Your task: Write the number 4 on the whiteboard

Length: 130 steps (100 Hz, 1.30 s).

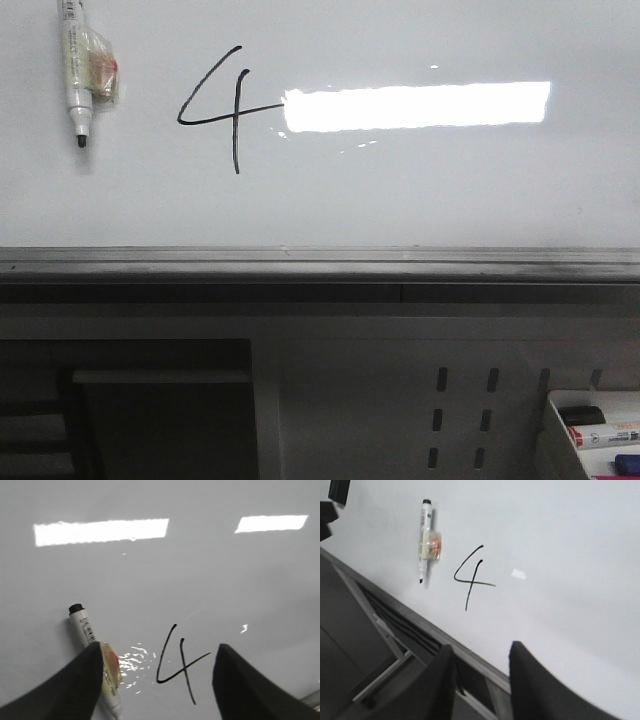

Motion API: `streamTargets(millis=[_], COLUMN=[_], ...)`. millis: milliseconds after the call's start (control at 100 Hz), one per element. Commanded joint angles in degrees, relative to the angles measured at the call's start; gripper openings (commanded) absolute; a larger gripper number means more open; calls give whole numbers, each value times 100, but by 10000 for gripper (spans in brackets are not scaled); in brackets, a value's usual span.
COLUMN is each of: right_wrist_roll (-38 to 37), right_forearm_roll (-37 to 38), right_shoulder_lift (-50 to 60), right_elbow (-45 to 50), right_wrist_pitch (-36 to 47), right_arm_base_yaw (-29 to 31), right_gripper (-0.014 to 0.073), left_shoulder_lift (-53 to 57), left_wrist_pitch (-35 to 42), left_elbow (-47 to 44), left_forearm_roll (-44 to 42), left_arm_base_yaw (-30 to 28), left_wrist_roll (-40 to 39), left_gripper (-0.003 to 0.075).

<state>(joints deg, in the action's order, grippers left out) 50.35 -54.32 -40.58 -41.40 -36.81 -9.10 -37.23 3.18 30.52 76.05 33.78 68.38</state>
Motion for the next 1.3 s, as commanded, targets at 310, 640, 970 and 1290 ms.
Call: streamTargets(millis=[310, 640, 970, 1290], right_wrist_roll=[-23, -23, -23, -33], right_forearm_roll=[-196, -196, -196, -221], right_shoulder_lift=[2962, 4196, 4187, 4187], right_elbow=[1904, 2972, 2987, 2987], right_wrist_pitch=[1735, 1767, 1810, 1820], right_arm_base_yaw=[35, 35, 35, 35], right_gripper=[-72, -72, -72, -72], left_shoulder_lift=[2949, 3902, 3902, 3902], left_wrist_pitch=[-513, -432, -434, -434], left_elbow=[-1423, -1813, -1813, -1813], left_forearm_roll=[-61, 36, 143, 143], left_arm_base_yaw=[19, 19, 19, 19], left_wrist_roll=[21, 10, 10, 10], left_gripper=[-20, -20, -20, -20])
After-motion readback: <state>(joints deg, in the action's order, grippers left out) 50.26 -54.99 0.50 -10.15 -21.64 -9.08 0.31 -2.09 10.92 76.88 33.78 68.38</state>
